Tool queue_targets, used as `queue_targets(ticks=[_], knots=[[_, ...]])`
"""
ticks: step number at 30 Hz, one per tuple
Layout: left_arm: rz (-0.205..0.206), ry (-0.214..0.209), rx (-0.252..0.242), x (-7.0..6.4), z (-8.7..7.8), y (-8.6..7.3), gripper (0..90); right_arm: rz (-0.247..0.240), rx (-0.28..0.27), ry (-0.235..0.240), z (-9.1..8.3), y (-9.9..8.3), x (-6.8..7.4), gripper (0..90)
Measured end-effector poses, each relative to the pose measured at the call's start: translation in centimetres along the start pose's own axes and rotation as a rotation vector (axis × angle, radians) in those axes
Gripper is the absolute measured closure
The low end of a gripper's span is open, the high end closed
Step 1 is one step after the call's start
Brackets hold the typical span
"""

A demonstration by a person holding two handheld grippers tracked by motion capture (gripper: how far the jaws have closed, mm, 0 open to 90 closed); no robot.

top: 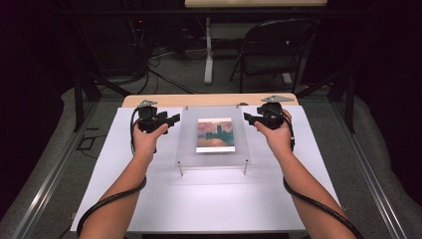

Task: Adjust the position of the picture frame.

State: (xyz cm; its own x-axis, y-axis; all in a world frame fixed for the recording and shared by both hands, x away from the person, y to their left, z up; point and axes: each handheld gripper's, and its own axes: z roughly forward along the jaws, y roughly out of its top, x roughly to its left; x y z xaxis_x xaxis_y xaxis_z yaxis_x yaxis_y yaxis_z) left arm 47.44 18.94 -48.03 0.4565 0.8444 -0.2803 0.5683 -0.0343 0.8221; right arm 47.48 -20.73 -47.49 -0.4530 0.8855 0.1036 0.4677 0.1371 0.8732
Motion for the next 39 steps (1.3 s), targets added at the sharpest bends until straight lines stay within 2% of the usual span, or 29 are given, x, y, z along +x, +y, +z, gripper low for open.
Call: queue_targets(ticks=[4,8,15,18,22,28,32,39], knots=[[-0.005,0.0,0.012,0.3,0.6,-0.1,36.4,0.034,0.019,0.012,1.0,-0.4,-0.2,37.1],[-0.026,0.007,0.019,0.6,1.2,-0.3,36.1,0.042,0.054,0.022,1.9,-0.7,-0.3,37.1],[-0.054,0.009,0.044,1.0,2.6,-1.0,36.2,0.039,0.077,0.012,3.2,-1.2,-0.2,37.0],[-0.065,0.004,0.059,1.2,3.3,-1.5,36.5,0.04,0.078,0.013,3.6,-1.5,-0.3,40.5],[-0.079,-0.002,0.077,1.3,4.1,-2.3,36.5,0.063,0.099,0.047,4.1,-2.2,-0.4,44.1],[-0.091,-0.011,0.097,1.4,5.1,-3.1,36.4,0.088,0.115,0.061,4.8,-3.0,-0.5,43.5],[-0.1,-0.01,0.106,1.4,5.6,-3.5,36.4,0.091,0.126,0.059,5.3,-3.5,-0.4,42.4],[-0.113,-0.036,0.111,1.1,5.9,-3.9,36.5,0.095,0.141,0.079,5.6,-4.0,-0.1,42.4]])
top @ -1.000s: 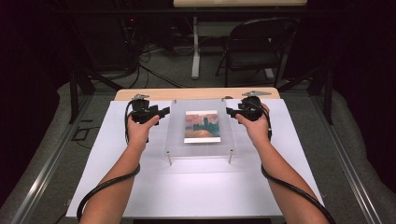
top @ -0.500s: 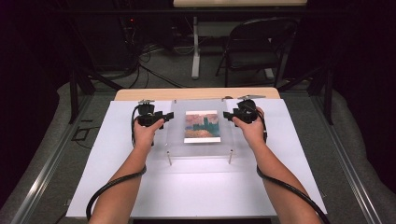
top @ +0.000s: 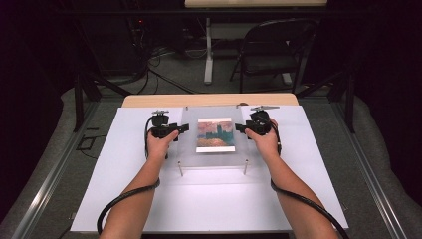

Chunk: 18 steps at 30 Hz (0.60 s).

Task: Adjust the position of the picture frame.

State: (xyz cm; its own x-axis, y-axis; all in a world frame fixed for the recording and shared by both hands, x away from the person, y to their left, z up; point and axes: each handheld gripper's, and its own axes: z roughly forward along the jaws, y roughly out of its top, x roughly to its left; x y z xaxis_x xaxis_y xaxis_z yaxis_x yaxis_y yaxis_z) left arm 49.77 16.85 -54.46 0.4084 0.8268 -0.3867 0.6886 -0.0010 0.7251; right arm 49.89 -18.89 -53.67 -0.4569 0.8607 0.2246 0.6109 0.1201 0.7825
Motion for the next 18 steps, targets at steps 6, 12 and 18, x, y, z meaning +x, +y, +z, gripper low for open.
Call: queue_targets(ticks=[6,12,18], knots=[[-0.007,-0.016,0.009,-0.2,0.4,0.0,36.5,0.027,0.003,0.025,0.2,0.0,0.0,42.4],[-0.024,-0.018,0.018,-0.2,0.8,-0.1,36.3,0.048,0.012,0.027,0.6,-0.1,0.0,40.8],[-0.053,-0.026,0.02,0.1,1.2,-0.4,34.9,0.081,-0.002,0.045,0.7,-0.2,-0.3,40.1]])
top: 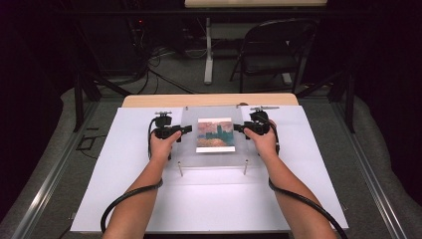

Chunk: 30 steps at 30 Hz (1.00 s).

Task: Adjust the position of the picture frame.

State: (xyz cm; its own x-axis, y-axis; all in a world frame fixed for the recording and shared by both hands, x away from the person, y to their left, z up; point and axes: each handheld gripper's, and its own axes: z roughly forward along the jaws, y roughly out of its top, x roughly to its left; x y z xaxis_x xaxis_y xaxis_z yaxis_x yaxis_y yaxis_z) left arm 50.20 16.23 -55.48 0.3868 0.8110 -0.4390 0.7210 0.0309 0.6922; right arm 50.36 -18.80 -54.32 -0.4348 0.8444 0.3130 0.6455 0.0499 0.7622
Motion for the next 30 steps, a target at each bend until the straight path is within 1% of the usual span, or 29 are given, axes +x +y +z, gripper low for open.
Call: queue_targets(ticks=[2,4,6,8,10,11,12,16,21,26,30], knots=[[-0.016,-0.009,-0.002,0.1,0.0,-0.1,34.4,0.015,-0.006,0.012,-0.1,-0.1,-0.2,40.6],[-0.023,-0.017,-0.005,0.2,0.0,-0.2,34.4,0.03,0.014,0.024,0.0,-0.3,-0.4,39.8],[-0.031,-0.022,-0.003,0.2,0.0,-0.2,34.3,0.054,0.013,0.035,0.0,-0.4,-0.5,39.7],[-0.032,-0.026,0.0,0.2,0.1,-0.3,32.9,0.061,0.007,0.042,0.0,-0.5,-0.7,38.8],[-0.034,-0.026,0.002,0.1,0.1,-0.3,30.9,0.07,0.012,0.043,0.1,-0.6,-0.7,36.8],[-0.041,-0.033,0.007,0.1,0.1,-0.3,30.1,0.079,0.006,0.046,0.2,-0.6,-0.6,36.0],[-0.049,-0.046,0.013,0.1,0.2,-0.4,30.0,0.081,0.006,0.044,0.2,-0.6,-0.6,35.8],[-0.057,-0.055,0.005,0.1,0.3,-0.6,29.5,0.081,0.006,0.04,0.3,-0.7,-0.5,35.2],[-0.078,-0.072,-0.007,0.1,0.4,-0.8,29.4,0.098,0.0,0.042,0.3,-0.8,-0.5,34.5],[-0.08,-0.072,-0.025,0.1,0.6,-1.0,29.2,0.135,-0.006,0.054,0.4,-1.0,-0.7,34.4],[-0.091,-0.086,-0.028,0.1,0.7,-1.1,29.3,0.143,-0.007,0.06,0.3,-1.1,-0.7,34.4]])
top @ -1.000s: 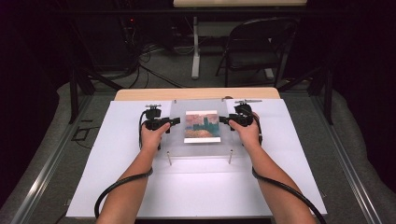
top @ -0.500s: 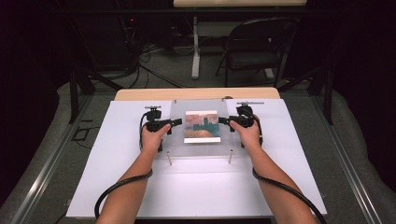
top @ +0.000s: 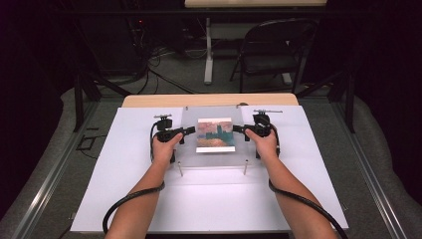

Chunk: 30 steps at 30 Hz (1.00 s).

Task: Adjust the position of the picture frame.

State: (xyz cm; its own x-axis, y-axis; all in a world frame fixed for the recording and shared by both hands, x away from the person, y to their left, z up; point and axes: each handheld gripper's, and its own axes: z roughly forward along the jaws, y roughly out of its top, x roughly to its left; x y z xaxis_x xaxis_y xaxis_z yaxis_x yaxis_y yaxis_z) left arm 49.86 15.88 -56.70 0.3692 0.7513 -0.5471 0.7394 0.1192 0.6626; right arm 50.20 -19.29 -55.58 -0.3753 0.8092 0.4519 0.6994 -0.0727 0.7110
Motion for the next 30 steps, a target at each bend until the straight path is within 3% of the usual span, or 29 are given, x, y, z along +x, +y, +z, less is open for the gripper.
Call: queue_targets(ticks=[4,19,24,30], knots=[[-0.012,-0.004,-0.004,0.0,0.1,-0.1,29.4,0.057,0.013,0.039,0.1,-0.2,-0.2,35.2],[-0.051,-0.002,-0.038,-0.3,0.4,-0.6,30.5,0.079,-0.06,-0.026,0.5,-1.0,0.8,33.6],[-0.06,0.003,-0.047,-0.4,0.4,-0.6,31.5,0.077,-0.057,-0.047,0.5,-0.9,1.1,33.4],[-0.067,0.008,-0.055,-0.4,0.4,-0.7,32.6,0.072,-0.059,-0.039,0.5,-0.9,1.0,33.6]])
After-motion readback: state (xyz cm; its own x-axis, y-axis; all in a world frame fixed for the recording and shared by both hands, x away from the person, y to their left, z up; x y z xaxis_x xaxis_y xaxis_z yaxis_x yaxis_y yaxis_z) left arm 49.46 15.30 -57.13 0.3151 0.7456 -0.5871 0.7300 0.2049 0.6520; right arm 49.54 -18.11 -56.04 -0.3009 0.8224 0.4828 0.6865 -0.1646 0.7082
